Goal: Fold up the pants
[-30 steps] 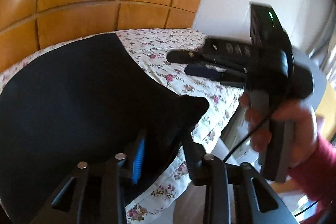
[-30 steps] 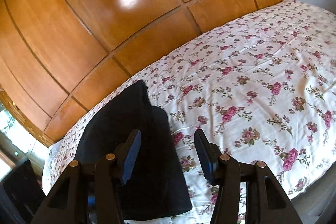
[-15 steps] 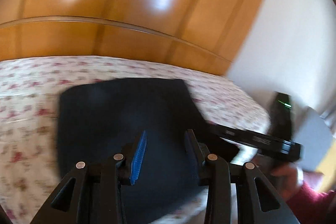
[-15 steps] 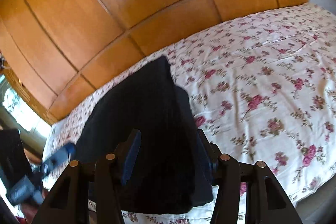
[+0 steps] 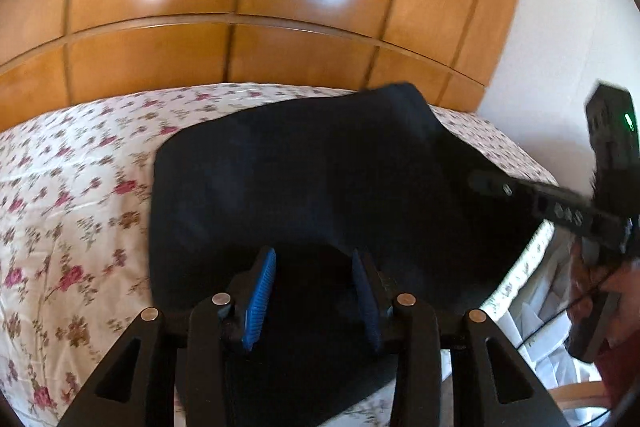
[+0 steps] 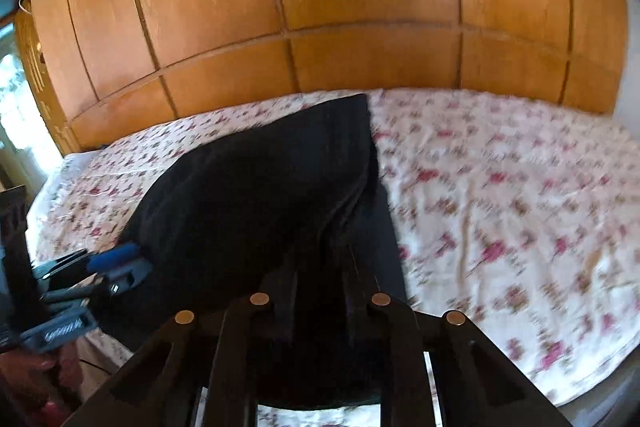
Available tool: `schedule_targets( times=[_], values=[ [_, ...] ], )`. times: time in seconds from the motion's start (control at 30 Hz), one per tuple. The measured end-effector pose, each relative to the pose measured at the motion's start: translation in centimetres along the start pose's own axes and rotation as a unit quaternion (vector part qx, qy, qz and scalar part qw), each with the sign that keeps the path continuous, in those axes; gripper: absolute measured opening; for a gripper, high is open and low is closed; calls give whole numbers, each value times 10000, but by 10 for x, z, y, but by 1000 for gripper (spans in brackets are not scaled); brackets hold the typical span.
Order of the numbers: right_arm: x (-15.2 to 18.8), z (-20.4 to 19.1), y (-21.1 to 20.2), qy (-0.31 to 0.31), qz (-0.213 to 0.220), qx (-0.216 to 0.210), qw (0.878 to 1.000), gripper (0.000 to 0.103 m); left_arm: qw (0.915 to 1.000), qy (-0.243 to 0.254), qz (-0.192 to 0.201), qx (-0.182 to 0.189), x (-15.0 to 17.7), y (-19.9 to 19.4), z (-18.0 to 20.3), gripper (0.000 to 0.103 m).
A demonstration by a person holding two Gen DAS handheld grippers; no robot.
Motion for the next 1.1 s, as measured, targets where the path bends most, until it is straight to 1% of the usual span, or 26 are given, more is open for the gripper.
schedule_targets(
  times=[0.1,0.17,0.23,0.27,0.3,0.33,0.4,0.43,0.5,0.57,0.6,0.63,0.7,0.77,0.8,0.83,0.9,1.0,1.03,1.1],
  values=[
    [4,16,9,257,-156,81,9995,17,9992,336,-127,-187,6,14,14,41],
    [15,26,25,516,-360,-15,9980,19,9979,504,-161,-366,12,19,21,42],
    [24,42,30,945,-254,-74,9952,32,9961,723,-96,-487,15,18,27,42],
    [25,48,29,1119,-269,-81,9933,46,9959,768,-108,-462,15,18,27,42],
    [25,54,26,1330,-277,-161,9906,54,9967,715,-130,-361,14,17,24,42],
    [23,58,21,1452,-215,-210,9889,53,9979,581,-155,-225,12,14,20,42],
    [13,63,7,1418,23,42,9899,53,9997,167,-157,71,5,6,7,42],
    [6,61,0,1331,126,119,9910,53,9998,-22,-159,129,0,3,1,42],
    [-8,54,-11,1131,295,100,9931,53,9995,-283,-97,36,-12,-1,-14,42],
    [-27,35,-18,785,409,-109,9960,53,9991,-413,-85,-56,-27,1,-28,42],
    [-35,25,-18,567,406,-213,9973,50,9990,-430,-88,-118,-34,3,-32,42],
    [-44,10,-15,285,359,-296,9985,48,9990,-390,-114,-207,-40,6,-36,42],
    [-56,-15,0,-291,198,-322,9989,32,9986,-309,-240,-356,-52,16,-35,42],
    [-64,-37,20,-759,51,-329,9966,27,9976,-306,-388,-482,-58,24,-33,42],
    [-65,-43,27,-852,18,-361,9957,27,9974,-307,-458,-463,-62,29,-31,42],
    [-65,-48,40,-926,-94,-405,9948,27,9975,-304,-494,-411,-66,35,-30,42],
    [-68,-48,59,-975,-248,-413,9941,27,9970,-226,-594,-444,-70,47,-26,42],
    [-66,-36,92,-974,-535,-105,9937,27,9950,-168,-780,-597,-68,68,-28,42],
    [-67,-30,99,-925,-599,-26,9939,25,9945,-203,-835,-597,-66,74,-30,44],
    [-63,-14,111,-641,-762,50,9950,18,9943,-317,-841,-566,-63,82,-33,45]
  ],
)
Point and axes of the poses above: each gripper's, at about its wrist camera, not at the fingertips, and y roughly the way its jaws point, z to its right, x to its underside, the point moved 5 cm from there along y, roughly the way its jaws point, and after that the axes turned 2 degrees about -z, right-handed, at the moved point
